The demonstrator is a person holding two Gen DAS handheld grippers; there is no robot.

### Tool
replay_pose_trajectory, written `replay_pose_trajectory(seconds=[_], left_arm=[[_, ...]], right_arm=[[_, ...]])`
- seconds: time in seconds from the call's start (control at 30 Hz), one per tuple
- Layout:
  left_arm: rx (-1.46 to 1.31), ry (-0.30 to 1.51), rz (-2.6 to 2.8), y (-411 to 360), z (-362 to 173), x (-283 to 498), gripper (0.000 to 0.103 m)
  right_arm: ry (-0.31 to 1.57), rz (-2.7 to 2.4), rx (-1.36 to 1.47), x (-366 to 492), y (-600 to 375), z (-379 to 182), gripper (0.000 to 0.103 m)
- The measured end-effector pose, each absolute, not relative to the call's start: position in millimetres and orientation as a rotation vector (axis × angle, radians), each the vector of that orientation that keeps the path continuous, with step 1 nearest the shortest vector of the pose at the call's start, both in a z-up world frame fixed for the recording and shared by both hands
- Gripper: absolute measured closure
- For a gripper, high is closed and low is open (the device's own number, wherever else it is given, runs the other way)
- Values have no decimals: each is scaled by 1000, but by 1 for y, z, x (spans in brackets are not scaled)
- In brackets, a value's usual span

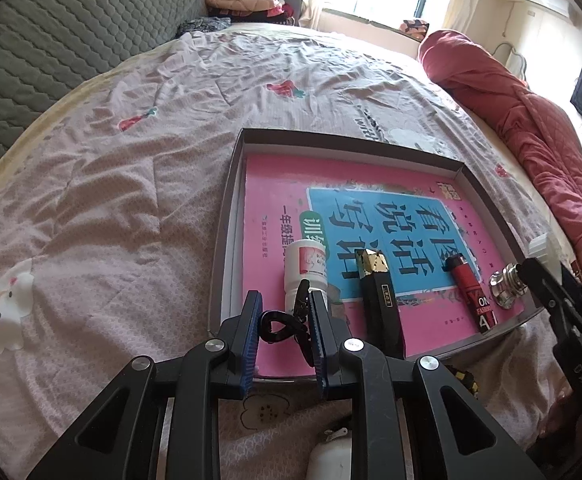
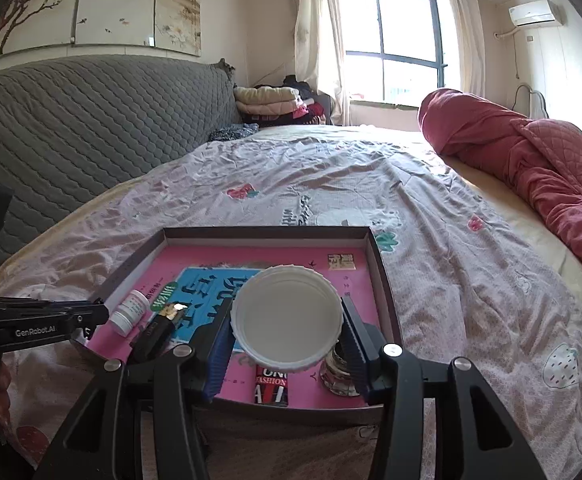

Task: Organize rigid objects
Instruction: 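Carry the bottle cap with right tool while left tool carries the clip over the tray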

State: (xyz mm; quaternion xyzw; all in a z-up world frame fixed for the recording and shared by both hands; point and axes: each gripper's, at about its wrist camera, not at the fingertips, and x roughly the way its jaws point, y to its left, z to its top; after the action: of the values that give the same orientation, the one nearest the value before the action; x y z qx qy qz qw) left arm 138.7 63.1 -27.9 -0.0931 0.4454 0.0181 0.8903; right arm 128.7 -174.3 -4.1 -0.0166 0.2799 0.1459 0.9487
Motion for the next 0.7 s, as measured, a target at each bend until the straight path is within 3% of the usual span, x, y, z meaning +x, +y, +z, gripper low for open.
replay_pose_trajectory(seconds=[0.7], left_arm=[[-183, 946, 31, 62, -41, 141, 80]], right_arm=[[712, 343, -59, 144, -163, -37, 53]])
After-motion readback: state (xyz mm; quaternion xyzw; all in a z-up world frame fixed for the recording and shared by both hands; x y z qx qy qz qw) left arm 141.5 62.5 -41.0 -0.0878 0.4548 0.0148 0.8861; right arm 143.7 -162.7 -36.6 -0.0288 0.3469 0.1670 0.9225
